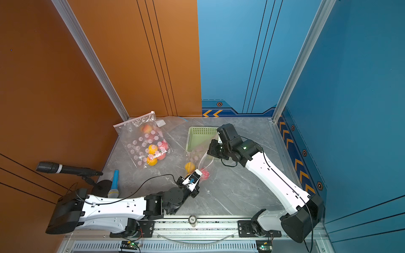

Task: Place the peach in a zip-top bag and seal the zipper
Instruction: Adjust the zipper food storage bag at the center of the board.

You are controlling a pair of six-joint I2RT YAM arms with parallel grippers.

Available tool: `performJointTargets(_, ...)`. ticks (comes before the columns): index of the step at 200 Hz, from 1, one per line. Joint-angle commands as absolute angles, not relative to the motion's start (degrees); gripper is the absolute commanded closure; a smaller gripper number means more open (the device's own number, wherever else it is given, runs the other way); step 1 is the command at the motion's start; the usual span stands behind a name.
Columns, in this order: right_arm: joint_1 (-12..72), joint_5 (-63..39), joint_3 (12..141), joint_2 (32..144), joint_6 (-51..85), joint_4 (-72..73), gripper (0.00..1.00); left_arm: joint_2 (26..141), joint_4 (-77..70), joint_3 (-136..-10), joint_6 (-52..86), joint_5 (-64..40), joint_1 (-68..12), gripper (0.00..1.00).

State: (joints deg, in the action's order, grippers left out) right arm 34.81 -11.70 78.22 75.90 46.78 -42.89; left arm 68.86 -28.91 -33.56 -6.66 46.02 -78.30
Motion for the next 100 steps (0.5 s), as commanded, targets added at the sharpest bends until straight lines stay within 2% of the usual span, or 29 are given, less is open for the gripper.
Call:
performJointTargets(1, 34.49, -10.82, 79.05, 75.14, 45.78, -44.45, 1.00, 64.19, -24.28, -36.00, -8.17, 46.27, -77.57, 0.90)
performJointTargets(31, 35.29, -9.27, 81.47, 74.40, 42.17, -48.51, 0.99, 58.31, -10.36, -41.00, -12.39, 32.76, -74.77, 1.00)
performJointTargets(53, 35.94, -8.11, 84.12, 72.64, 37.64, -51.84, 0.76, 55.41, 0.36, -45.90, -15.76, 24.31, -72.00, 1.00)
performJointTargets(77, 35.79, -8.54, 89.06, 71.12, 31.47, -56.26, 0.51, 52.45, 11.34, -50.87, -17.79, 11.76, -64.36, 1.00)
performJointTargets(100, 34.60, -16.88, 93.79, 70.75, 24.13, -59.21, 0.35, 50.52, 18.80, -55.67, -20.76, 0.26, -56.06, 1.00)
